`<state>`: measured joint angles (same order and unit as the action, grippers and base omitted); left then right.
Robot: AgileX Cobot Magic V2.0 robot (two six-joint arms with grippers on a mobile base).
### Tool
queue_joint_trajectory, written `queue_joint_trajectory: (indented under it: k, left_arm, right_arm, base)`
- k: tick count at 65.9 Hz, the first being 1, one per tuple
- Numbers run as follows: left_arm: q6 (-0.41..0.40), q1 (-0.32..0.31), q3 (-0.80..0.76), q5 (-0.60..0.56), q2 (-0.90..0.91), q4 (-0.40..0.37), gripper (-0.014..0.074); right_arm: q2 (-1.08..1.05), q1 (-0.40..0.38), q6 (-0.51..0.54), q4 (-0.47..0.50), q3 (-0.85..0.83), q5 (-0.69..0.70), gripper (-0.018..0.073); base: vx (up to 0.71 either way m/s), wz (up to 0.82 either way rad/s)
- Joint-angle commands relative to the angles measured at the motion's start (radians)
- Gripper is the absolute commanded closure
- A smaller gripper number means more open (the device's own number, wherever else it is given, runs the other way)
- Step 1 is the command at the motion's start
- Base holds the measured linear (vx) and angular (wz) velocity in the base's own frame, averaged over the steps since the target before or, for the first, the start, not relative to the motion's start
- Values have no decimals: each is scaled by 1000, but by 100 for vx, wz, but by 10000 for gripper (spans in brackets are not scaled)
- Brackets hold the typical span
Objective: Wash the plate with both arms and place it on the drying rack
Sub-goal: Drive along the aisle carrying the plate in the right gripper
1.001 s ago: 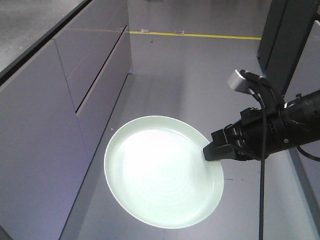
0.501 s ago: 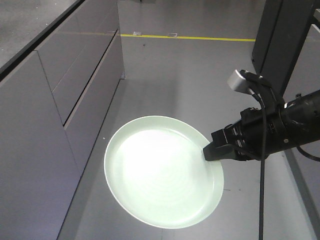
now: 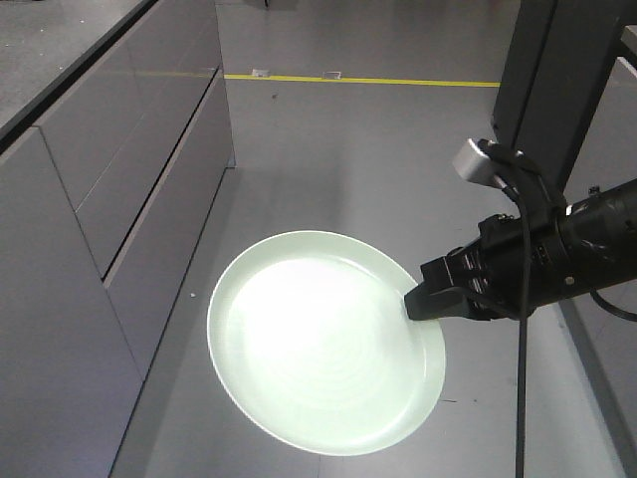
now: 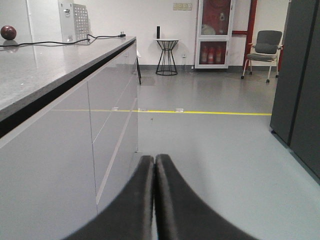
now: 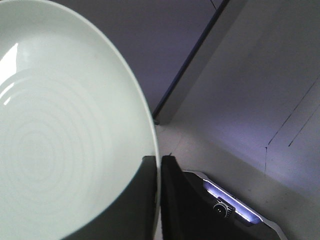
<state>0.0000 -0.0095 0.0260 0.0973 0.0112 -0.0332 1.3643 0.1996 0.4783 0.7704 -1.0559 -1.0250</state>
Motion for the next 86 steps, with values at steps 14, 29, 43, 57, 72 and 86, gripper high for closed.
queue_joint_trajectory:
  k: [14, 29, 43, 57, 72, 86]
  left_arm:
    - [-12, -7, -25, -73, 15, -2, 603]
    - [-12, -7, -25, -73, 15, -2, 603]
    - [-12, -7, -25, -73, 15, -2, 603]
    - [-12, -7, -25, -73, 15, -2, 603]
    - [-12, -7, -25, -73, 15, -2, 603]
    - [-12, -7, -25, -73, 15, -2, 603]
  right_arm:
    - [-31, -3, 5, 50, -24, 16, 568]
    - [-31, -3, 5, 50, -24, 16, 568]
    - [-31, -3, 5, 50, -24, 16, 568]
    - [-31, -3, 5, 50, -24, 16, 568]
    - [-31, -3, 5, 50, -24, 16, 568]
    - [-31, -3, 5, 50, -24, 16, 568]
  base:
    - [17, -4]
    - [18, -4]
    - [18, -2]
    - [18, -1]
    - [18, 0]
    - [18, 0]
